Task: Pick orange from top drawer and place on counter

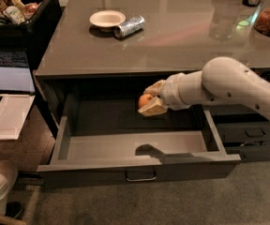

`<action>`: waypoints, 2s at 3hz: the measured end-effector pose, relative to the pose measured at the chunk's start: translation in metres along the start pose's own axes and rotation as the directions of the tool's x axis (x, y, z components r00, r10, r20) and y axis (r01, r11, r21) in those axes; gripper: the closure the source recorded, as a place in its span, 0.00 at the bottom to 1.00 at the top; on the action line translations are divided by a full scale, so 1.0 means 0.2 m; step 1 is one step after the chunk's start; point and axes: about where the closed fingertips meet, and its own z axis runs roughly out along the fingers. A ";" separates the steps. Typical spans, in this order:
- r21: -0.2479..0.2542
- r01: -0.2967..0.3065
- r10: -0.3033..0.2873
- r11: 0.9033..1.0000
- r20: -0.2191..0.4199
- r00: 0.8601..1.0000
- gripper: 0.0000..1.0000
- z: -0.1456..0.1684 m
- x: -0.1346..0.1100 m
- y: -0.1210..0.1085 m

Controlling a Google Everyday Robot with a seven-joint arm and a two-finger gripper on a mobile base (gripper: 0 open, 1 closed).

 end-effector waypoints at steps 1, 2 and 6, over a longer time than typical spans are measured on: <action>0.087 0.027 -0.029 0.996 0.024 0.999 1.00 -0.19 -0.17 -0.16; 0.141 0.030 -0.039 0.990 0.061 0.997 1.00 -0.26 -0.37 -0.31; -0.018 -0.130 0.130 0.991 0.007 0.991 1.00 0.21 -0.66 -0.59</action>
Offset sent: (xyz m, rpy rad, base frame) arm 0.0518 0.0132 0.1666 0.0865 -0.2056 -0.0851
